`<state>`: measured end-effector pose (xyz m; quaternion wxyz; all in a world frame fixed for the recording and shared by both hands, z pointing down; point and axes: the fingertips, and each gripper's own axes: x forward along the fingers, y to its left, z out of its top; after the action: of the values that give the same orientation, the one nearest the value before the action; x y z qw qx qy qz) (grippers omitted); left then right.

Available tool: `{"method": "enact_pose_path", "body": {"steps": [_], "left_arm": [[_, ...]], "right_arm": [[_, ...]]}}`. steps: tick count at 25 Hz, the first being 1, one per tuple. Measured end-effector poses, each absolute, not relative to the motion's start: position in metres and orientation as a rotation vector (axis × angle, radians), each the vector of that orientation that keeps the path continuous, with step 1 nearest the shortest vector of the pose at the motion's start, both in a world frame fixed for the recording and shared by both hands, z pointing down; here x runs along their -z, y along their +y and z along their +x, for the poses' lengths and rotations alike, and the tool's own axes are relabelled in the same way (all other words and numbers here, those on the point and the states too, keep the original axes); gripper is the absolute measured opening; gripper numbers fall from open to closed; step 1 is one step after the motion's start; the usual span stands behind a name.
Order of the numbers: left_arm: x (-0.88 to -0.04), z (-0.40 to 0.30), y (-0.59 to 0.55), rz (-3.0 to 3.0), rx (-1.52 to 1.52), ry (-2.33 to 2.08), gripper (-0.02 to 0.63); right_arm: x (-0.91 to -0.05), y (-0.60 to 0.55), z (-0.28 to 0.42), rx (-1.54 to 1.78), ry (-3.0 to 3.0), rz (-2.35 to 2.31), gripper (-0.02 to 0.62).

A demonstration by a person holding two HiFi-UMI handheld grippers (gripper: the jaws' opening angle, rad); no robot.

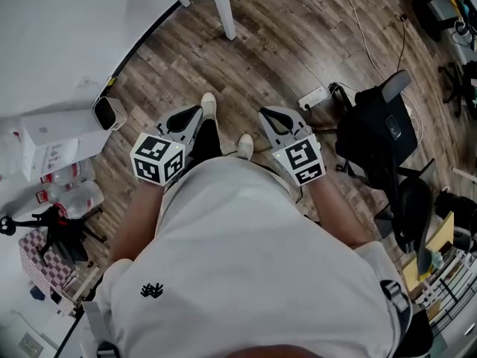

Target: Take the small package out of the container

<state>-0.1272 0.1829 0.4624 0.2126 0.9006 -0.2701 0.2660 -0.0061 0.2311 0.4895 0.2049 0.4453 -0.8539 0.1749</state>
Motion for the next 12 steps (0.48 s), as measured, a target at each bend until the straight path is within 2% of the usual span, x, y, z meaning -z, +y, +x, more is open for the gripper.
{"method": "enact_pose_path", "body": {"steps": [4,12], "left_arm": [[-0.468,-0.122,0.159,2.509,-0.718,-0.723,0.008],[-0.476,-0.09,0.076,2.515,-0.632,-0.644,0.008]], "right_arm": [[-0.489,0.21,-0.006,-0.483,-2.372,1.259,0.041],[-0.476,0.151,0.028,-0.491,-2.257,1.399,0.052]]}}
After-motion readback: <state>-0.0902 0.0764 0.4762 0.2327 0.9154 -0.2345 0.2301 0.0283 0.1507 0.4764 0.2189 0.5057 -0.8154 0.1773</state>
